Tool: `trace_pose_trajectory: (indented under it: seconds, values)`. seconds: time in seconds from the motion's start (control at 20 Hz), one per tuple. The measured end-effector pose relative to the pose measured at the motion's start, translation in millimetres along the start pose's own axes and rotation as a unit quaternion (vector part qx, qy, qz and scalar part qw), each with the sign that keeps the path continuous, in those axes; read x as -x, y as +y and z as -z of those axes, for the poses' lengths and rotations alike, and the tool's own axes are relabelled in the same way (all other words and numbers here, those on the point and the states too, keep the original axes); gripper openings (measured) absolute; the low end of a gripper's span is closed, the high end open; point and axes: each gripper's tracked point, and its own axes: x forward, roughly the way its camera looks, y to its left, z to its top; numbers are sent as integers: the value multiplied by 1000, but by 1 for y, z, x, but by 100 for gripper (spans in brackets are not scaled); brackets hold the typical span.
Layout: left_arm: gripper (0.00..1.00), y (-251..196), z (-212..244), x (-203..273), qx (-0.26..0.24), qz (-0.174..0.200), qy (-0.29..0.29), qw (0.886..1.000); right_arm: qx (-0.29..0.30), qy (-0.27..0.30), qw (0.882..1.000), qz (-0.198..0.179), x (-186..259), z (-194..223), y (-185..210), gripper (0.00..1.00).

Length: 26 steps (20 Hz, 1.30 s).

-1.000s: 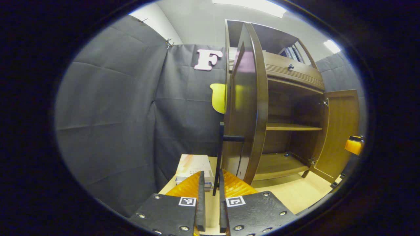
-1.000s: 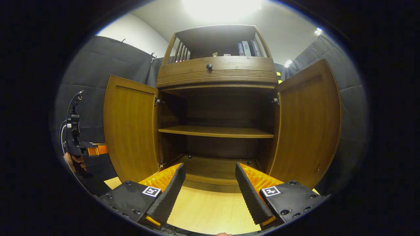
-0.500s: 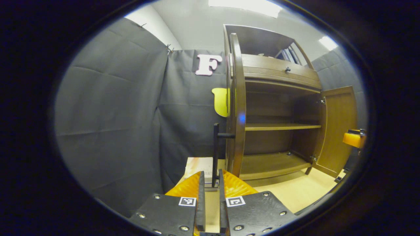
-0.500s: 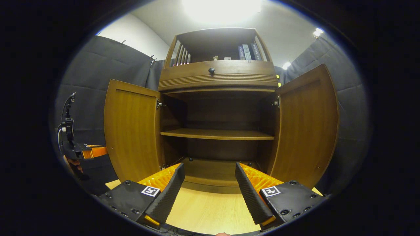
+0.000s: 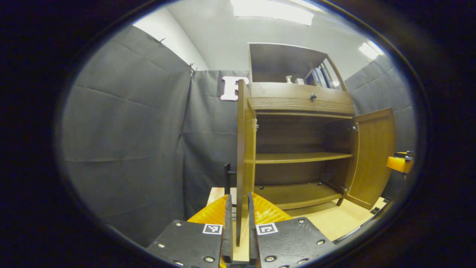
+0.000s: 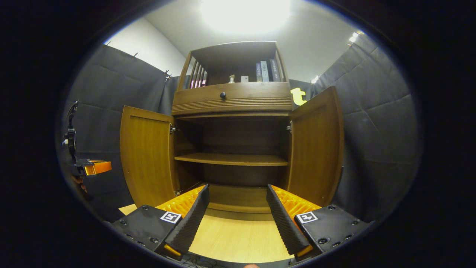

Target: Open the right door of the double-door shoe cabinet with the right hand, and open the left door with the left hand.

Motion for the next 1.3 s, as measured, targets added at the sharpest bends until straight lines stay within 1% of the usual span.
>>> trace_pose_trajectory:
  seconds: [0.15, 0.2, 0.35, 0.4, 0.45, 0.55, 0.65, 0.8, 0.95, 1.0, 1.2, 1.3]
  values:
    - [21, -14, -15, 16, -4, 1, -9, 1000, 1, -4, 1000, 12, 15, -5, -21, 96]
    - [20, -18, -19, 20, -3, 2, -12, 1000, 1, -6, 1000, 16, 20, -7, -29, 94]
    - [16, -28, -27, 33, -4, 0, -15, 1000, 3, -9, 1000, 28, 33, -11, -48, 94]
    - [15, -32, -29, 37, -4, -1, -16, 1000, 3, -9, 999, 31, 36, -11, -54, 96]
    - [16, -36, -30, 40, -5, -1, -16, 1000, 2, -8, 999, 34, 39, -10, -59, 94]
    - [17, -40, -34, 46, -7, -5, -19, 1000, 0, -7, 999, 39, 46, -10, -68, 96]
    - [19, -40, -35, 49, -9, -15, -24, 1000, -2, -6, 999, 43, 48, -9, -74, 96]
    - [21, -42, -31, 48, -1, -18, -26, 999, -3, -8, 999, 46, 50, -11, -81, 96]
    - [39, -37, -31, 47, -2, -33, -29, 999, -3, -11, 999, 48, 51, -15, -84, 96]
    - [40, -37, -31, 49, -4, -32, -29, 999, -2, -12, 999, 48, 51, -15, -84, 96]
    - [92, -35, -35, 49, -13, -39, -35, 999, 1, -16, 999, 51, 52, -19, -87, 96]
    - [93, -34, -37, 49, -15, -41, -39, 998, 2, -18, 998, 52, 52, -21, -88, 94]
